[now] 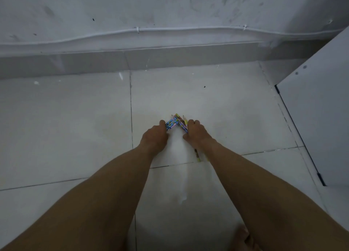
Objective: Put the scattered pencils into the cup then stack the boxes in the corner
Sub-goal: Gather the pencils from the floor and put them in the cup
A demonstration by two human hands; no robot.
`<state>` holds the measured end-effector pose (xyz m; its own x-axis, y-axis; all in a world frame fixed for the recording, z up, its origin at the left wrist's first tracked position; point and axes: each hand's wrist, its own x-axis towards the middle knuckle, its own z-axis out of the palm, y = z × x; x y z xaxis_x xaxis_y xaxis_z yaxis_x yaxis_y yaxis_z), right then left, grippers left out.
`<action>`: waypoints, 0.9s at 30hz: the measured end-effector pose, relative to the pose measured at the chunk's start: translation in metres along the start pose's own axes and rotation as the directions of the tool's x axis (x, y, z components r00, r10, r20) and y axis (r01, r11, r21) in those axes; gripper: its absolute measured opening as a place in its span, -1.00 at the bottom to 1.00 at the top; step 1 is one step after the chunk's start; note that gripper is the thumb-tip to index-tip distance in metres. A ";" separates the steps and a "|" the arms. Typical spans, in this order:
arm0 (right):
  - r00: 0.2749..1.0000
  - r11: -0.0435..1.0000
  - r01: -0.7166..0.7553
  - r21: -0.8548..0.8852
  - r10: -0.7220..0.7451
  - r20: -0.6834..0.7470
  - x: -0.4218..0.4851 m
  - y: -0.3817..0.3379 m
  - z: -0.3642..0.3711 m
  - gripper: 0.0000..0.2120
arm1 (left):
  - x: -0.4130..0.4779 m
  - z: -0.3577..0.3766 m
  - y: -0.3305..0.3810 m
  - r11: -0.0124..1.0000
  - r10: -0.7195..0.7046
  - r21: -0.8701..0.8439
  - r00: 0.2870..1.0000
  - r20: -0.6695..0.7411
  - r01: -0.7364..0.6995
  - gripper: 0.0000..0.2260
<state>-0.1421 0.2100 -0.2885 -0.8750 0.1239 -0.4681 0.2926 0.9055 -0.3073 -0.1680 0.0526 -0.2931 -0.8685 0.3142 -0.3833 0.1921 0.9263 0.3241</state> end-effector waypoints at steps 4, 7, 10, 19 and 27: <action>0.995 0.996 -0.021 -0.084 0.013 -0.096 -0.009 -0.005 0.012 -0.61 | -0.004 -0.005 0.000 0.997 -0.040 -0.069 0.998 -0.052 0.036 -0.72; 0.993 0.991 -0.072 -0.110 0.060 -0.105 -0.014 -0.008 0.014 -0.65 | -0.011 -0.009 0.002 0.988 -0.069 -0.142 0.996 -0.054 0.060 -0.72; 0.987 0.983 -0.126 -0.136 0.110 -0.121 -0.021 -0.011 0.019 -0.68 | -0.018 -0.013 0.004 0.978 -0.073 -0.201 0.995 -0.060 0.060 -0.69; 0.990 0.956 -0.028 -0.292 -0.014 -0.142 -0.041 0.006 0.033 -0.74 | -0.036 -0.030 0.013 0.914 -0.113 -0.399 0.989 -0.095 0.066 -0.67; 0.948 0.915 0.306 -0.262 -0.318 -0.006 -0.048 0.028 0.037 -0.59 | -0.048 -0.016 -0.004 0.934 -0.102 -0.344 0.995 0.000 0.095 -0.69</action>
<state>-0.0777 0.2145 -0.3059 -0.9250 -0.1683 -0.3407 -0.1007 0.9731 -0.2072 -0.1343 0.0304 -0.2620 -0.8836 0.2183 -0.4142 -0.0608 0.8236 0.5640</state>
